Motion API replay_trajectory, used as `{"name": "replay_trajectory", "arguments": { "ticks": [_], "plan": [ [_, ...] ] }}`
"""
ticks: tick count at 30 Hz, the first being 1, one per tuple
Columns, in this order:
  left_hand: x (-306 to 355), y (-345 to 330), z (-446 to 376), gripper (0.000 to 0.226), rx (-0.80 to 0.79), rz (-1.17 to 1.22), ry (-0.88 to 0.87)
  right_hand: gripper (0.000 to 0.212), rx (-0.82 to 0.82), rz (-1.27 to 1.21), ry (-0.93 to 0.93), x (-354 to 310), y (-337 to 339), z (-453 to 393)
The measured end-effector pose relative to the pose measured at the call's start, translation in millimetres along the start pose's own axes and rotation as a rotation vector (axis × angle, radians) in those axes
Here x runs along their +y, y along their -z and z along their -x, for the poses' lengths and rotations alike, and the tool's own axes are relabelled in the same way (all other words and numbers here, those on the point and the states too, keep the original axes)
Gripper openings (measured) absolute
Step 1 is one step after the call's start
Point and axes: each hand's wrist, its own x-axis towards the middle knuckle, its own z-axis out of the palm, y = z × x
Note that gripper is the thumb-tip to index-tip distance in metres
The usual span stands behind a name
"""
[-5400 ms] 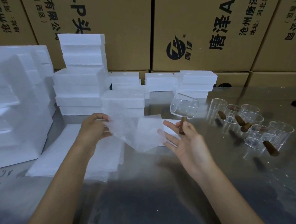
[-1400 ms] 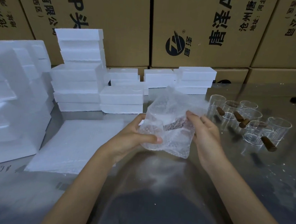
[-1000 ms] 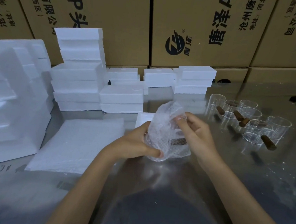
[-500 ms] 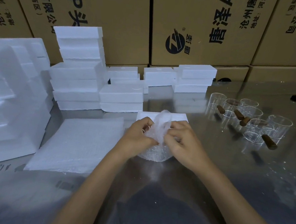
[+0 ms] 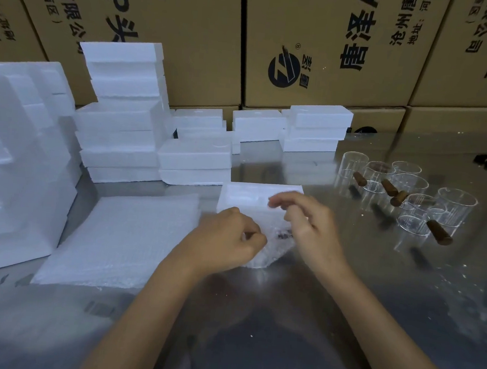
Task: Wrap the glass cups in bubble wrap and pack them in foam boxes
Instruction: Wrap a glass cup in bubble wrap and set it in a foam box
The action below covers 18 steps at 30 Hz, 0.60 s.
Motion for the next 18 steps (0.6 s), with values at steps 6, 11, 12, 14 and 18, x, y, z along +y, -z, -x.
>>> {"name": "replay_trajectory", "arguments": {
  "ticks": [6,11,12,14,18],
  "plan": [
    [-2,21,-1,0.033,0.193,0.226,0.055,0.036,-0.208,0.498,0.206,13,-7,8],
    [-6,11,-2,0.033,-0.05,0.152,0.13,0.035,-0.222,0.4,0.125,13,-9,8],
    [-7,5,-2,0.036,-0.077,0.127,0.153,0.033,-0.145,0.264,0.067,10,-9,7],
    [-7,-1,-2,0.049,-0.08,0.133,0.186,0.029,0.078,0.128,0.017,9,-4,0],
    [-8,-4,-2,0.053,-0.103,0.024,0.133,0.029,0.161,0.242,-0.057,25,14,-12]
  ]
}}
